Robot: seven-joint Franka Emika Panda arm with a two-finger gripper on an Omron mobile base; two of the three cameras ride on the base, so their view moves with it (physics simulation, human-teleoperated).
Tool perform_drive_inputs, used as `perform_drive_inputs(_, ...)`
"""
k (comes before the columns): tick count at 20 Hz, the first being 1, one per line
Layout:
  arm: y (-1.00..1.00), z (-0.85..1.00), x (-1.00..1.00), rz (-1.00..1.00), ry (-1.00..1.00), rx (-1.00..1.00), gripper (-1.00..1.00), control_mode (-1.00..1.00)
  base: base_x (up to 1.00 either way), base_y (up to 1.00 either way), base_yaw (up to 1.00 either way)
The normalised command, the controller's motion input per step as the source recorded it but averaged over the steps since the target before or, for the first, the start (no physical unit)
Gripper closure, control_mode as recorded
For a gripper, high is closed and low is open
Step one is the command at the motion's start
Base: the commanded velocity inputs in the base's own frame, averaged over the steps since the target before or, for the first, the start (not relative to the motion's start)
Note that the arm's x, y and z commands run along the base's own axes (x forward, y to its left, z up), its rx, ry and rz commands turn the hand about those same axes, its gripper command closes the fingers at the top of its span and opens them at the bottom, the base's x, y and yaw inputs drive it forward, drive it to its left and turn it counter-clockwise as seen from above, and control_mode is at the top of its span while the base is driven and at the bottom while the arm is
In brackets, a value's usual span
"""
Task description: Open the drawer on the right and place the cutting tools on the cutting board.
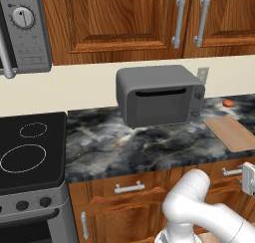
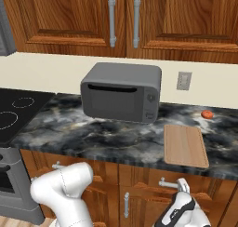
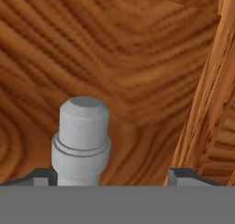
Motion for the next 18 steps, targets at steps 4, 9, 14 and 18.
perform_drive_inputs(4, 0.0, 0.0, 0.09, 0.0, 0.0, 0.0, 1.0, -1.0, 0.0, 0.0, 0.0)
perform_drive_inputs(9, 0.0, 0.0, 0.0, 0.0, 0.0, 0.0, 1.0, -1.0, 0.0, 0.0, 0.0)
perform_drive_inputs(14, 0.0, -0.05, -0.69, 0.0, -0.03, 0.0, 1.0, -1.0, 0.0, 0.0, 0.0)
perform_drive_inputs(18, -0.04, -0.18, -1.0, -0.05, -0.11, 0.0, 1.0, -1.0, 0.0, 0.0, 0.0)
